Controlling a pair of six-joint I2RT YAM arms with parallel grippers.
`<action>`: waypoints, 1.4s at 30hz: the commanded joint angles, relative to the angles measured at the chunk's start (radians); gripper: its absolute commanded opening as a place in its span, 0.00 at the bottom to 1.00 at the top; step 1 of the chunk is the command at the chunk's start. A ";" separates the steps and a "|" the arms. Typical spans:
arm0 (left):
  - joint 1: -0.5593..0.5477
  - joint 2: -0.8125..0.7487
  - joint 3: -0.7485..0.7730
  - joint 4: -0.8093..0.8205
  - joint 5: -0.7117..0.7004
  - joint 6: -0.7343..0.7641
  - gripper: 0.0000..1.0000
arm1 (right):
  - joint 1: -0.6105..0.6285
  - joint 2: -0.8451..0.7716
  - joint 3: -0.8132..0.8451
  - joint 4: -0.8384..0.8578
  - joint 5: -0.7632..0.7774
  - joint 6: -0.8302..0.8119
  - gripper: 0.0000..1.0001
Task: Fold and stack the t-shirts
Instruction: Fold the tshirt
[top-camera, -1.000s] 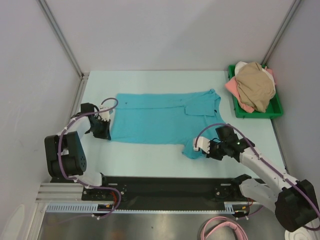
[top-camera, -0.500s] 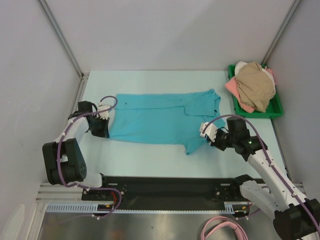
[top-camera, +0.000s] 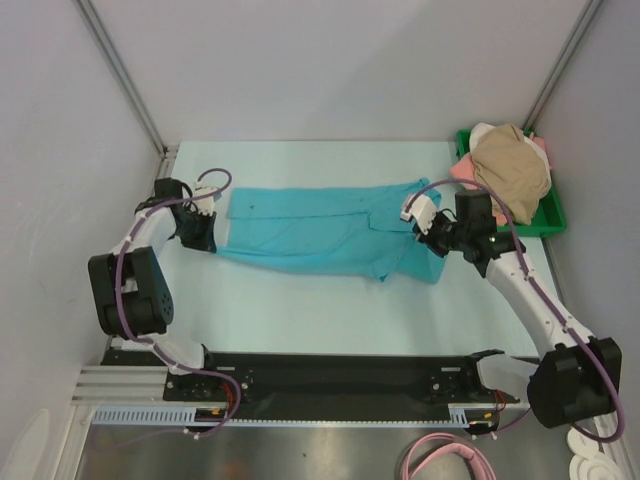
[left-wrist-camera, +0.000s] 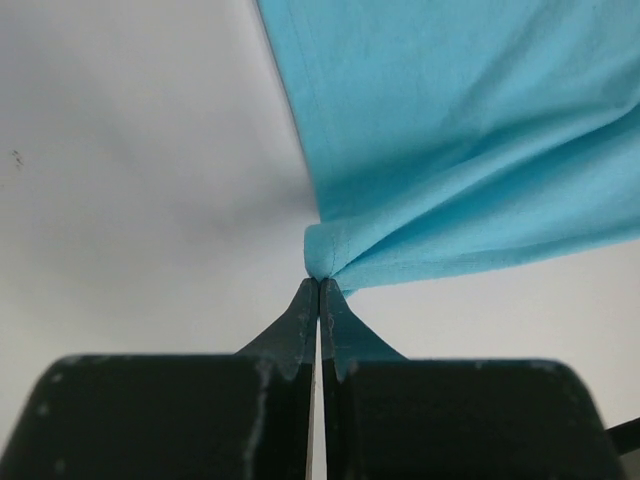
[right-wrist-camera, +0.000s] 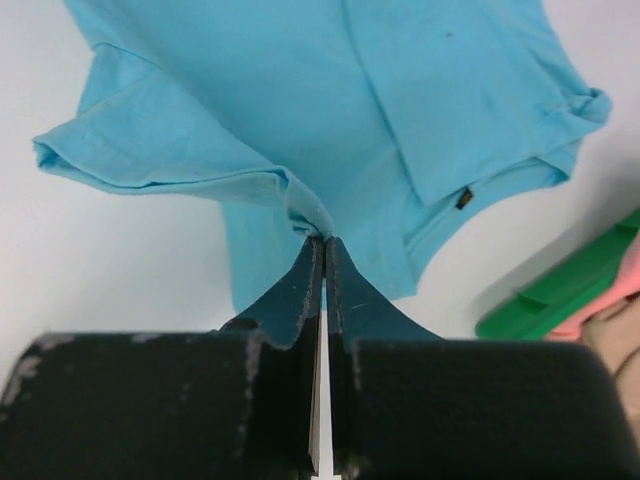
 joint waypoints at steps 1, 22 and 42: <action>-0.001 0.042 0.088 -0.018 0.029 0.013 0.00 | -0.027 0.065 0.107 0.095 -0.004 0.026 0.00; -0.082 0.404 0.598 -0.075 -0.048 -0.056 0.00 | -0.097 0.592 0.529 0.221 0.015 0.063 0.00; -0.228 0.177 0.308 0.137 -0.114 -0.051 0.73 | -0.059 0.630 0.533 0.152 -0.083 0.293 0.50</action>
